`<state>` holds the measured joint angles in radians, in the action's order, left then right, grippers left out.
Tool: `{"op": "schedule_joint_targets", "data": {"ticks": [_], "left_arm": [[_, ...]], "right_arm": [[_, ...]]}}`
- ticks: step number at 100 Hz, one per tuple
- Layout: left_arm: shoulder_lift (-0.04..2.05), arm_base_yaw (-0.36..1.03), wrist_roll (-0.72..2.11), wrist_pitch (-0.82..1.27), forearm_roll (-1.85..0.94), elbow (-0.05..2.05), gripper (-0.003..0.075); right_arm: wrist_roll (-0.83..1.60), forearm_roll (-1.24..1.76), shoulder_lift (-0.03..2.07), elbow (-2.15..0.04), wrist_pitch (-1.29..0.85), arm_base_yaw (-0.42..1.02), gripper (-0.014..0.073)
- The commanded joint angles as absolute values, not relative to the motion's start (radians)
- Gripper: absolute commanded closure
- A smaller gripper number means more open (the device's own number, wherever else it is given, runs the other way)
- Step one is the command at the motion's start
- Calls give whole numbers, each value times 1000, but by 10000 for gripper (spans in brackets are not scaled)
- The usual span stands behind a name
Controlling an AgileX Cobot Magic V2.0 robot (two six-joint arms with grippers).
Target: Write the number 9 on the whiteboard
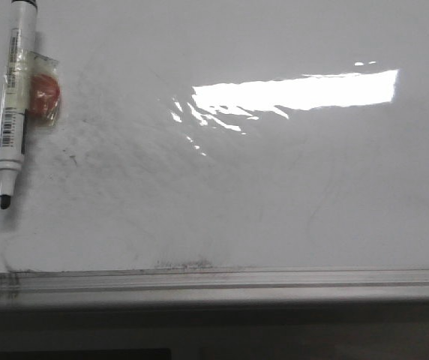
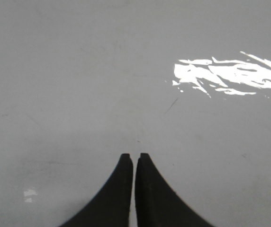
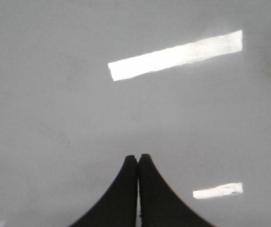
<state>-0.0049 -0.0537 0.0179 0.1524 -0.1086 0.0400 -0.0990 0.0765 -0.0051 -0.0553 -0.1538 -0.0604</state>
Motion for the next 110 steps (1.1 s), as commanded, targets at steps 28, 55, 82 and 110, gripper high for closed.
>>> {"op": "schedule_joint_targets", "data": {"ticks": [28,55,82,110], "left_arm": [[82,-57,7,143,-122,236,741],[123,-57,7,108,-122,236,472],[123,-22,7,64,-142,230,321],[123,199,7,57,-202,242,335]], "right_arm": [[-103,81,148,-252,-312,-66,657],[-103,81,149,-243,-297,-64,657],[-103,81,149,-243,-284,-64,657],[-103,81,149,-243,-284,-64,657]]}}
